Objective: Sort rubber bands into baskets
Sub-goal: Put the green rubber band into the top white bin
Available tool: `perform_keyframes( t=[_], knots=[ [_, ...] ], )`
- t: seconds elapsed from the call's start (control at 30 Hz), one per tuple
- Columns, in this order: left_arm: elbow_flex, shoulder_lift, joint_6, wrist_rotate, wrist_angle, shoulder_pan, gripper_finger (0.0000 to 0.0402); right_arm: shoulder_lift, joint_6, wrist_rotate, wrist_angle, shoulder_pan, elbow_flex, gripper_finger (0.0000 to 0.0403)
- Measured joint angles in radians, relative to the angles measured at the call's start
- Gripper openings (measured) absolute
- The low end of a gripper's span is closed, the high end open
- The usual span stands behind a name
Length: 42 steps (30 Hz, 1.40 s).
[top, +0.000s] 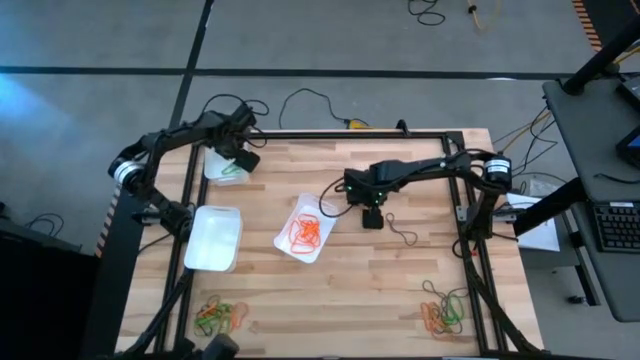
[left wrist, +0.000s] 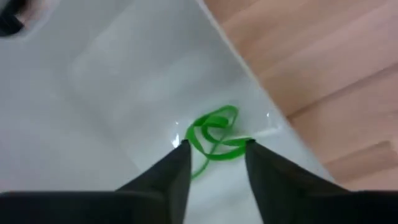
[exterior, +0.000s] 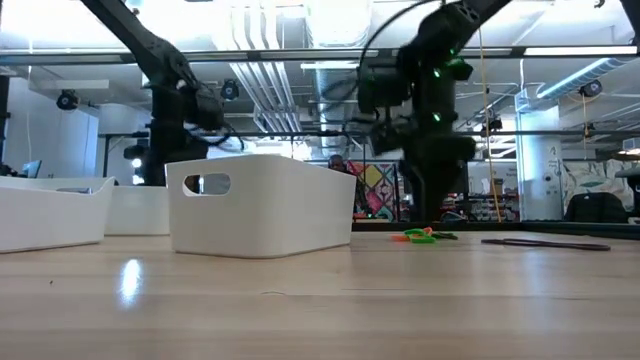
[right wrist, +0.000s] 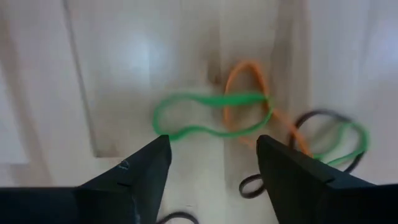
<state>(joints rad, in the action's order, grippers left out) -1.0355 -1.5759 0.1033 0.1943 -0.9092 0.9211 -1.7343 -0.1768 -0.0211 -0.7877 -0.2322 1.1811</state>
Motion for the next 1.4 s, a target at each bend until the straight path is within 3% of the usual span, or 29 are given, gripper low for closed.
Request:
perform_keyframes(
  t=[0.23,0.4,0.57,1.0,1.4],
  knots=[
    [0.034,0.192,-0.016,-0.030,0.018,-0.036,0.0214,-0.003,0.129,-0.033,0.065,-0.030,-0.078,0.0171],
    [0.061,0.312,-0.012,-0.091,0.037,-0.074,0.0221,-0.002,0.314,-0.124,0.111,-0.026,-0.102,0.0136],
    [0.107,0.395,0.028,-0.135,0.101,-0.129,0.0215,-0.002,0.477,-0.128,0.147,-0.026,-0.105,0.0119],
    [0.217,0.466,0.034,-0.136,0.127,-0.187,0.0212,-0.002,0.684,-0.168,0.172,0.024,-0.081,0.0112],
    [0.254,0.466,0.009,-0.136,0.130,-0.187,0.0212,-0.033,1.025,-0.157,0.294,0.025,-0.100,0.0147]
  ],
)
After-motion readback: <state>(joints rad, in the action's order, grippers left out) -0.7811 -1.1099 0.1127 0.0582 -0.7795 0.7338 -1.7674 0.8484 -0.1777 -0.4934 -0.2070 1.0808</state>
